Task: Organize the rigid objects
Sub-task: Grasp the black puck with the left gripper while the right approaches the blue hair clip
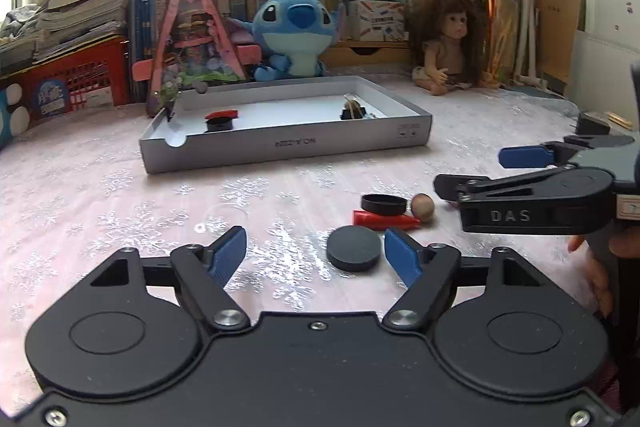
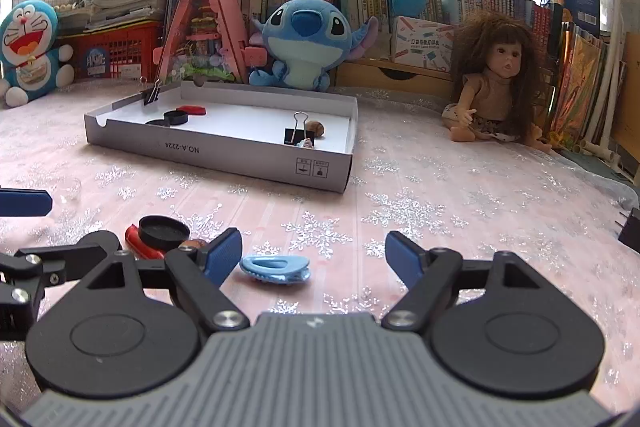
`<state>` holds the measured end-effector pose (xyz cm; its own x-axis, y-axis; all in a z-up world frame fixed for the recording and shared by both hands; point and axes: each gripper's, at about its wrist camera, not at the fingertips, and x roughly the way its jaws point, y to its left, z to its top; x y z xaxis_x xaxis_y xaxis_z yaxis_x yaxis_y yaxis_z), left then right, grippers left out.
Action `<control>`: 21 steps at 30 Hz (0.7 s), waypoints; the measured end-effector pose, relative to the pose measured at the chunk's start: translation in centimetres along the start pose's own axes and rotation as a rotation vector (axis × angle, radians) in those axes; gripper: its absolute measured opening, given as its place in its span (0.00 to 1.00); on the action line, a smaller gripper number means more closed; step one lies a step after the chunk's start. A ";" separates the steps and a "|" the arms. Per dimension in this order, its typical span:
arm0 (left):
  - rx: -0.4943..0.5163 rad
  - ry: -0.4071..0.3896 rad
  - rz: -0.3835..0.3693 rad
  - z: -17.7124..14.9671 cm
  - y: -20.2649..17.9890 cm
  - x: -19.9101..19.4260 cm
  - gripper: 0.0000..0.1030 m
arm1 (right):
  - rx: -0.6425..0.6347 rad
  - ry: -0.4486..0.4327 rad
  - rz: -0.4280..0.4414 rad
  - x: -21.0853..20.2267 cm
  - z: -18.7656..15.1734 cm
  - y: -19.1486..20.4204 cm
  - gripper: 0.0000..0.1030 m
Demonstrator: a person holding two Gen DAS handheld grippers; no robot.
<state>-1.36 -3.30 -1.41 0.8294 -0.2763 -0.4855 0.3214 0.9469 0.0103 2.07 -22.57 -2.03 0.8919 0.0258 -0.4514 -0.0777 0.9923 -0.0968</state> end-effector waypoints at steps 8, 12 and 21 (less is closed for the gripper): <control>-0.017 0.016 -0.011 -0.3 -0.2 0.8 0.62 | -0.047 0.033 -0.004 0.5 0.0 0.9 0.84; -0.020 0.012 -0.006 -0.5 -0.2 0.9 0.62 | -0.051 0.045 -0.001 0.6 -0.1 0.9 0.84; -0.023 0.000 0.011 -0.5 -0.4 0.9 0.50 | -0.052 0.043 -0.004 0.7 -0.2 0.8 0.84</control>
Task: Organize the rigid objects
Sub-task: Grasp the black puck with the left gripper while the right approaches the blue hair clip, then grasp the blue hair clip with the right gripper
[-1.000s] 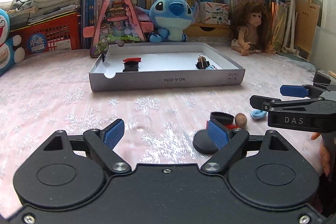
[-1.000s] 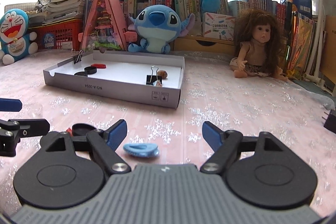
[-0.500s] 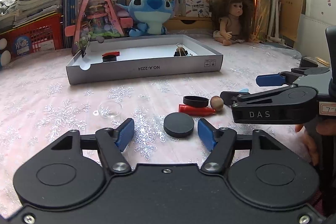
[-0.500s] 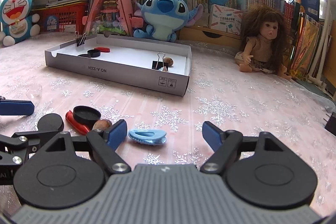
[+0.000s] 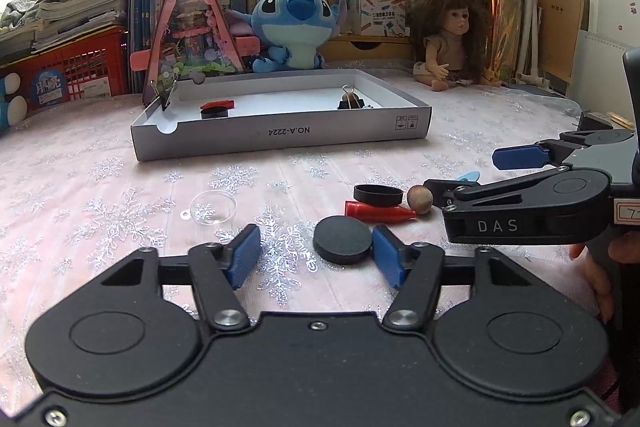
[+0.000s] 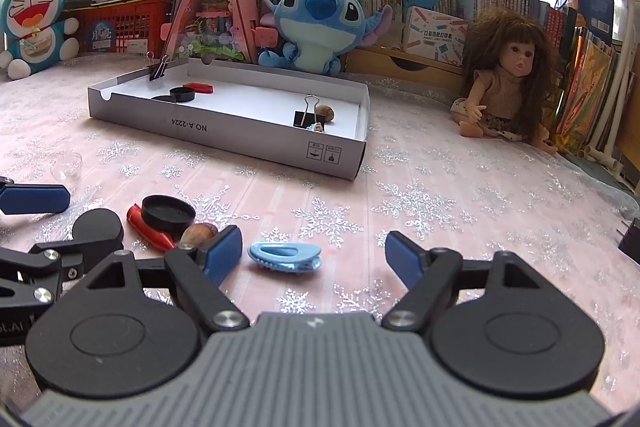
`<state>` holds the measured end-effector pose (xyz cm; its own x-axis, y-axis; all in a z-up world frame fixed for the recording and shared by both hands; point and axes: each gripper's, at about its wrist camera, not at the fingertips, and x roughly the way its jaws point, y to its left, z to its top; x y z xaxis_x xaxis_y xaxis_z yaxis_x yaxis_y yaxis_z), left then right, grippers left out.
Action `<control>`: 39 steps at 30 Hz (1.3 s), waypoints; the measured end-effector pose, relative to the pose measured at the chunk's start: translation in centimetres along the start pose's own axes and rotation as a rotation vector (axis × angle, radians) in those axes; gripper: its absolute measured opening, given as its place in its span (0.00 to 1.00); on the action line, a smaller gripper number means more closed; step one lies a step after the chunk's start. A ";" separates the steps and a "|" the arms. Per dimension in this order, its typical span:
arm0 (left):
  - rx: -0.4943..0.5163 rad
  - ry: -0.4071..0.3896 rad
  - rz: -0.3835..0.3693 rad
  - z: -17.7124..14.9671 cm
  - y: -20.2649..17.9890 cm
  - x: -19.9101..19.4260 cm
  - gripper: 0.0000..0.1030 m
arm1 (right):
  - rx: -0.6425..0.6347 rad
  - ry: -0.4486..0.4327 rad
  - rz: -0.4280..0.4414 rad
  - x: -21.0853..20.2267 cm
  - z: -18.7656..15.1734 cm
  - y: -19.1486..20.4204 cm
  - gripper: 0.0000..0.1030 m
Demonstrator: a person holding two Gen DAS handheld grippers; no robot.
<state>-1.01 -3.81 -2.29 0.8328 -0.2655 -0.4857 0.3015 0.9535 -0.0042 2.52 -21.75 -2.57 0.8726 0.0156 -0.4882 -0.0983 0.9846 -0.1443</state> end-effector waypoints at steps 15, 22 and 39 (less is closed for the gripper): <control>0.025 -0.028 0.006 0.1 -0.5 -0.6 0.29 | 0.004 -0.005 0.004 -0.2 -0.1 -0.1 0.84; 0.022 -0.038 0.011 0.4 -0.3 -0.8 0.29 | 0.054 0.008 0.058 -1.3 -0.4 -0.2 0.76; 0.004 -0.040 0.013 0.6 -0.1 -1.1 0.30 | 0.122 0.027 0.078 -1.2 -0.3 -0.3 0.45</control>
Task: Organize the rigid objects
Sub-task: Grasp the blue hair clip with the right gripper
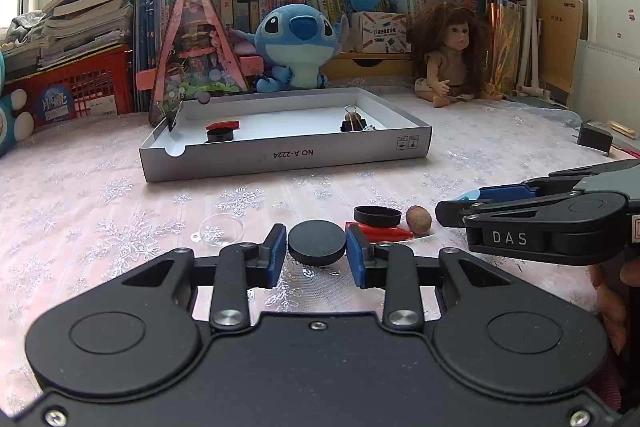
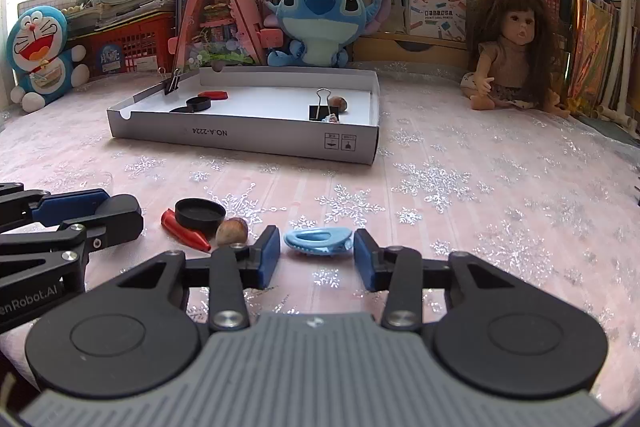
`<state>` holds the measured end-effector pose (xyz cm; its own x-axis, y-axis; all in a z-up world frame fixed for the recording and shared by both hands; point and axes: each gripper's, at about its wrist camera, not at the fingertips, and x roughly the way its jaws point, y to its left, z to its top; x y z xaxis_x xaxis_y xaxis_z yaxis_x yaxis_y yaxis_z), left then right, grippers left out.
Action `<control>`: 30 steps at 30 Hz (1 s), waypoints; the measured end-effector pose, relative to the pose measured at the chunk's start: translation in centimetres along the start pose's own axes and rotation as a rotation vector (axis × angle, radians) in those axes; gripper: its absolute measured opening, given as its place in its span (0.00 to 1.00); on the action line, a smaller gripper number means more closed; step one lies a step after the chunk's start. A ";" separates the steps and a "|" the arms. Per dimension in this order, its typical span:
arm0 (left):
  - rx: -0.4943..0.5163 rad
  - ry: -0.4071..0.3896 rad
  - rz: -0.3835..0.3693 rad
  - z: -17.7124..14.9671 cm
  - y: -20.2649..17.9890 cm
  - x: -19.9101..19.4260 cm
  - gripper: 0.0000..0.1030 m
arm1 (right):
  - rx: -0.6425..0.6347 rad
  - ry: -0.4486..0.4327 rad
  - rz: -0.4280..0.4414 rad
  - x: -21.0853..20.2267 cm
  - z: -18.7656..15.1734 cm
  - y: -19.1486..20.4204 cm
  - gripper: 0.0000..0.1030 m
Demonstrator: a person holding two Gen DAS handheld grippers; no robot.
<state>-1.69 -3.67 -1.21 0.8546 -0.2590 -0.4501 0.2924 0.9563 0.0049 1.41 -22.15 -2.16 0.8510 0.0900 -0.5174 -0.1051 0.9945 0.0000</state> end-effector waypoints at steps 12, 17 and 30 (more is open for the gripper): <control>0.007 0.025 0.007 -0.1 0.0 0.9 0.34 | 0.008 -0.002 -0.003 0.1 0.0 -0.1 0.43; 0.013 0.019 -0.002 -0.1 -0.1 0.8 0.27 | 0.006 -0.010 -0.005 0.0 0.0 0.0 0.43; 0.032 0.024 0.031 -0.2 -0.1 1.4 0.36 | 0.011 -0.010 -0.007 -0.1 0.0 0.0 0.43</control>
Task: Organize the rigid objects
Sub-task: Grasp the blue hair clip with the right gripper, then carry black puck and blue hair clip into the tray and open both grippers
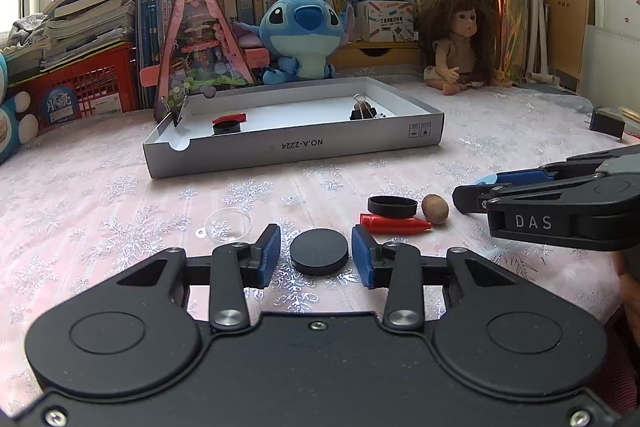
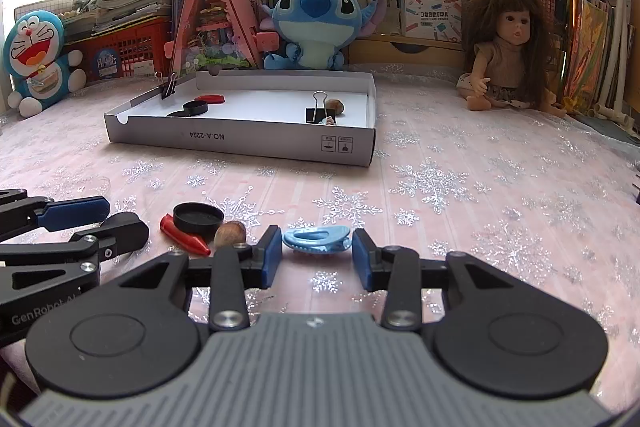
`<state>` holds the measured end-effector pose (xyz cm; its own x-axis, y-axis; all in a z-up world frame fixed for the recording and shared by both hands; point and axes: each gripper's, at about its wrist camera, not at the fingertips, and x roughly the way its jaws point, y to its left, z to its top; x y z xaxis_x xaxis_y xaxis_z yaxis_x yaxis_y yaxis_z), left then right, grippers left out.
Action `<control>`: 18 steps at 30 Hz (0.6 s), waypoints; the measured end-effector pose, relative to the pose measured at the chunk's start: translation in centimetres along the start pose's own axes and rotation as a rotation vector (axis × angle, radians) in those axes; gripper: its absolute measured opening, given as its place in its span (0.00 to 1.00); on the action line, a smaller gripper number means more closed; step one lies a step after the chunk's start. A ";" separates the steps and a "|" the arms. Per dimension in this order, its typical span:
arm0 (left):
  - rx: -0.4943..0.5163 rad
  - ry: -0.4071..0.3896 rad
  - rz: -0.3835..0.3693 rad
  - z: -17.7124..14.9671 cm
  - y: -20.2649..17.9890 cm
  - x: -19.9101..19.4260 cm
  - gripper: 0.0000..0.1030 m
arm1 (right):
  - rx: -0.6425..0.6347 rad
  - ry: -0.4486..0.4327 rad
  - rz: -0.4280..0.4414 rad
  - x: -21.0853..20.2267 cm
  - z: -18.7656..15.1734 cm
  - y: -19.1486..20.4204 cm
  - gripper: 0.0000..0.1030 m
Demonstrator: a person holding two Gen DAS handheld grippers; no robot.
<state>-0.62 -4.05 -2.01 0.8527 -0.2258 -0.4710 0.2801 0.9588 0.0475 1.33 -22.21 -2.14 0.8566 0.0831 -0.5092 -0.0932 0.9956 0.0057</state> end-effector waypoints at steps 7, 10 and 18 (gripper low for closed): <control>-0.011 0.002 -0.014 0.1 0.1 0.1 0.29 | -0.001 -0.007 -0.001 -0.1 0.1 0.0 0.42; -0.021 -0.001 -0.018 0.5 0.3 -0.2 0.29 | 0.003 -0.011 -0.001 -0.1 0.3 -0.1 0.42; -0.069 -0.022 -0.028 3.2 1.9 -1.0 0.29 | 0.039 -0.032 0.012 -0.1 1.9 -1.0 0.42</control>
<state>0.47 -2.54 1.36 0.8547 -0.2561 -0.4516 0.2741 0.9613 -0.0265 2.33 -23.18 -0.50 0.8717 0.0955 -0.4807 -0.0840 0.9954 0.0455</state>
